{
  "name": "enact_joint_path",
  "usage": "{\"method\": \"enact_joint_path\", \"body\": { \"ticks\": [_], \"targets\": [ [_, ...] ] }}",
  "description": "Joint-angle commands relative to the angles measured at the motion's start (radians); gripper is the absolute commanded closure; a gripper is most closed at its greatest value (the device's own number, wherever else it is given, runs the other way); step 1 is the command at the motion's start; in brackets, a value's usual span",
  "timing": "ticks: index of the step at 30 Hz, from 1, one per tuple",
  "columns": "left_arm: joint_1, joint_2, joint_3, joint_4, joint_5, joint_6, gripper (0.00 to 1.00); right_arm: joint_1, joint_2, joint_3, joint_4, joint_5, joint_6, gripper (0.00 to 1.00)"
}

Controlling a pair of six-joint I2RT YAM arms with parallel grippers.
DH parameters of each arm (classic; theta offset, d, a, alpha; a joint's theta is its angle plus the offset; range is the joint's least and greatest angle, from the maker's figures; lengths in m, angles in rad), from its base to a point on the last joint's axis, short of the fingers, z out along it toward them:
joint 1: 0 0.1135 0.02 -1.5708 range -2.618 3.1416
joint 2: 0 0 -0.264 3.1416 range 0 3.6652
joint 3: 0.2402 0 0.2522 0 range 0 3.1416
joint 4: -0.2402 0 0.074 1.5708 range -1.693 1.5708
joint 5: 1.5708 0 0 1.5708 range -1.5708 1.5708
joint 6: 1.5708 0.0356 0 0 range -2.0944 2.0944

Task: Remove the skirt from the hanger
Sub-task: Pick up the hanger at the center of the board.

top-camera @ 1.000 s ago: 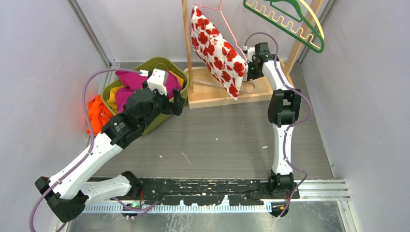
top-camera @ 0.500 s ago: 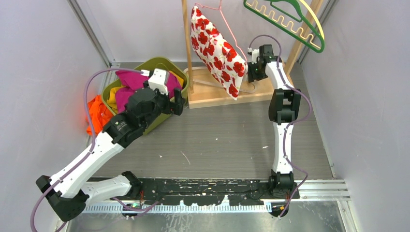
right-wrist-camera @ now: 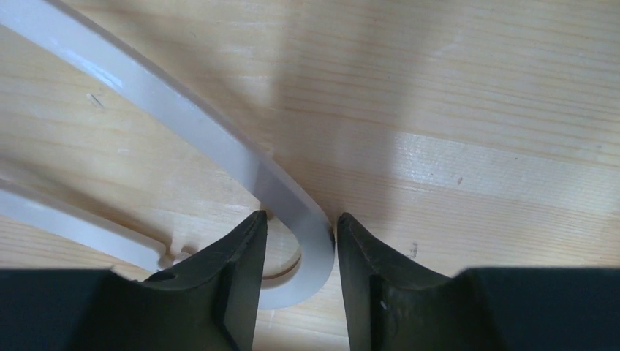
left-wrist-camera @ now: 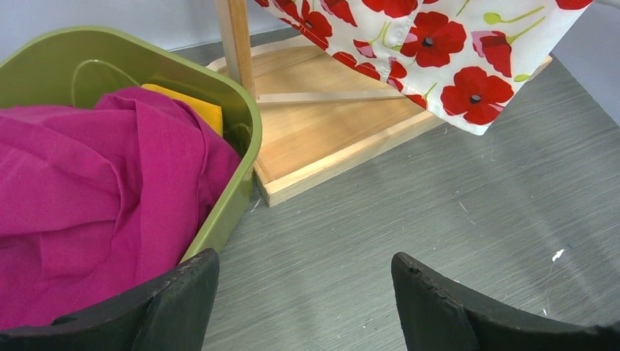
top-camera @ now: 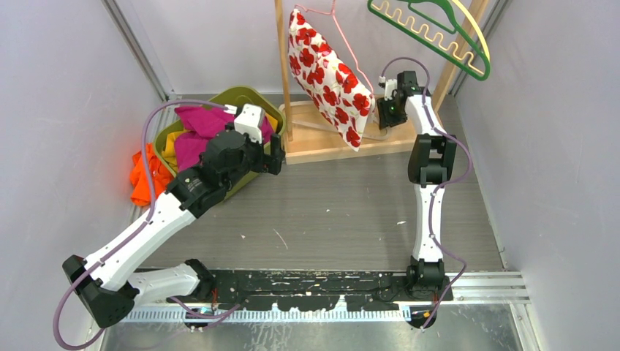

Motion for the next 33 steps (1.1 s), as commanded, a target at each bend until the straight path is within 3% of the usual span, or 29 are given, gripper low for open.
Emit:
{"method": "enact_joint_path", "body": {
  "ticks": [1, 5, 6, 11, 22, 28, 33],
  "targets": [
    [0.002, -0.03, 0.025, 0.062, 0.006, 0.002, 0.13, 0.003, -0.012, 0.004, -0.051, -0.067, 0.028, 0.6],
    [0.003, -0.06, 0.009, 0.068, 0.005, -0.002, 0.13, 0.004, -0.02, 0.005, -0.086, -0.103, 0.076, 0.98],
    [0.003, -0.065, 0.007, 0.067, 0.007, -0.002, 0.13, 0.004, -0.026, 0.001, -0.094, -0.112, 0.091, 0.99],
    [0.003, -0.103, -0.001, 0.064, 0.026, -0.01, 0.14, 0.004, -0.097, -0.08, -0.07, -0.128, 0.152, 0.99],
    [0.002, -0.222, -0.028, 0.046, 0.082, -0.067, 0.16, 0.023, -0.464, -0.329, -0.025, -0.018, 0.212, 0.99],
    [0.003, -0.259, -0.048, 0.032, 0.122, -0.1, 0.16, 0.03, -0.618, -0.359, -0.051, 0.169, 0.214, 0.99],
    [0.003, -0.283, -0.054, 0.02, 0.123, -0.104, 0.17, 0.062, -0.689, -0.357, -0.115, 0.429, 0.156, 0.99]
  ]
}}
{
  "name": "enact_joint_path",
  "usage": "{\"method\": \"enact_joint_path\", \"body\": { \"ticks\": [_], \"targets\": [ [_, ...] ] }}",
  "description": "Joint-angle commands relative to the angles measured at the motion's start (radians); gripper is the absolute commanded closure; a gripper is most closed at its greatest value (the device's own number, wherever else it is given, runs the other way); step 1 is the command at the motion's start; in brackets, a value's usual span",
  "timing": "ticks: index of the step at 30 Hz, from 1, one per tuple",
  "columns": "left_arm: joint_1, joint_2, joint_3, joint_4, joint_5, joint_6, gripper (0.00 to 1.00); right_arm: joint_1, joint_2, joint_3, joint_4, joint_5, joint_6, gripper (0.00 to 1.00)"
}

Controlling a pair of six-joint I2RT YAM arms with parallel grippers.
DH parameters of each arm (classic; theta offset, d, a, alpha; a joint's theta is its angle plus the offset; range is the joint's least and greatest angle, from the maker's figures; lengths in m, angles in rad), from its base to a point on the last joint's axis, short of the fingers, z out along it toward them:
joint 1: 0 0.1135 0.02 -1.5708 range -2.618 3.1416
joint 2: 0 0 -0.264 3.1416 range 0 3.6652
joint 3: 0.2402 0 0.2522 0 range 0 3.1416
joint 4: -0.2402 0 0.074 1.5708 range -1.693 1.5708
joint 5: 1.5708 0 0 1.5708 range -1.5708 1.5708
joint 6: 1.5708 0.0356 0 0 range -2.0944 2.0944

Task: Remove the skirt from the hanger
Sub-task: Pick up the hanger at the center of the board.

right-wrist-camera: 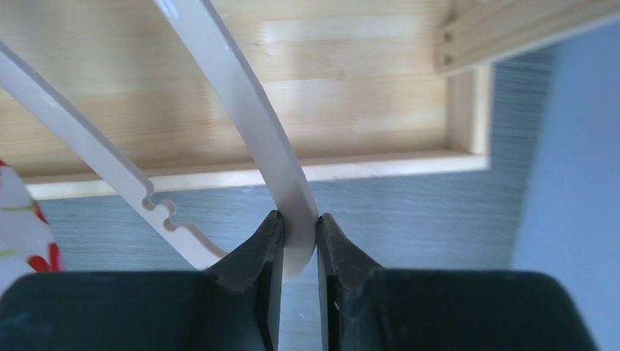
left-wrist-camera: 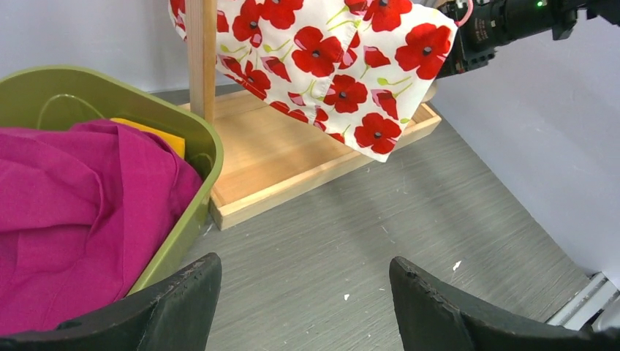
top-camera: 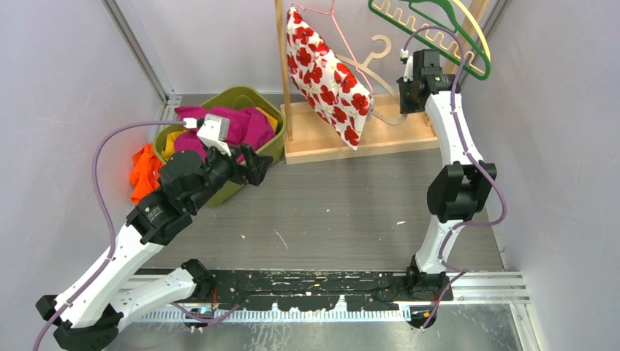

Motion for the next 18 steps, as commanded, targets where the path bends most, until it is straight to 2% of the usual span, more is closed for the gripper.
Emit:
{"method": "enact_joint_path", "body": {
  "ticks": [1, 4, 7, 9, 15, 18],
  "targets": [
    [0.002, -0.023, 0.006, 0.017, 0.023, -0.014, 0.17, 0.032, -0.068, 0.02, -0.067, 0.284, -0.055, 0.99],
    [0.003, -0.018, 0.02, 0.004, 0.028, -0.003, 0.17, 0.076, -0.093, 0.028, -0.113, 0.519, -0.112, 0.99],
    [0.002, -0.017, 0.024, 0.001, 0.035, 0.001, 0.16, 0.107, -0.134, 0.018, -0.115, 0.633, -0.144, 0.99],
    [0.003, -0.017, 0.024, 0.001, 0.04, 0.001, 0.16, 0.113, -0.184, -0.001, -0.095, 0.612, -0.144, 0.99],
    [0.002, -0.033, 0.017, -0.003, 0.049, 0.0, 0.16, 0.112, -0.369, -0.1, 0.046, 0.38, -0.102, 0.99],
    [0.004, -0.046, 0.012, -0.003, 0.045, -0.002, 0.16, 0.111, -0.425, -0.096, 0.084, 0.296, -0.074, 0.99]
  ]
}}
